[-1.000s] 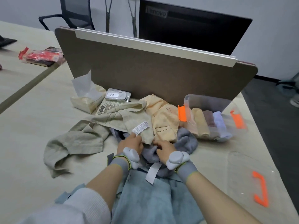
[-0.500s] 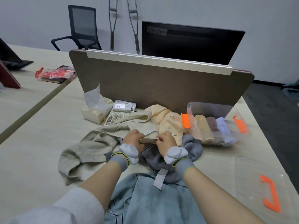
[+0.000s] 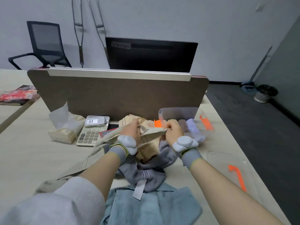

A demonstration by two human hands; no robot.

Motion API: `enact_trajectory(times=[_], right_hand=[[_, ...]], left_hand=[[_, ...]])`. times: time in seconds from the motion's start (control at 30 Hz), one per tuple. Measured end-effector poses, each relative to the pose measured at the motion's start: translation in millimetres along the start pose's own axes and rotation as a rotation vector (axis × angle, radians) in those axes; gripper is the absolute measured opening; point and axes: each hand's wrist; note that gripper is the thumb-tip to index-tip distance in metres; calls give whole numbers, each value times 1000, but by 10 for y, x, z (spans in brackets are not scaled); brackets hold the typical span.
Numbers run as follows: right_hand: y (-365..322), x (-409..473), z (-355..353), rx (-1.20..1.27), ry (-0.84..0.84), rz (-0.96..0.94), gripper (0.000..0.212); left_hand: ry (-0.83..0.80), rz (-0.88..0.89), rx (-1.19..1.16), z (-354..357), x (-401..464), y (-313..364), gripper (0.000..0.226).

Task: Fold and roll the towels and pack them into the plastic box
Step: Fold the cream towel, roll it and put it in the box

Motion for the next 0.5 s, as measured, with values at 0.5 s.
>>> enact_trajectory(times=[0.5], right_hand=[[-516, -67, -440, 294, 74, -148, 44]], left_hand=[[-152, 31, 66, -206, -56, 20, 31]])
Point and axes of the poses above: each hand's wrist, its own x-axis towards the middle knuckle, its own z-axis out of the palm, y = z × x, and after that the axes turned 1 degree about -x, right-handed
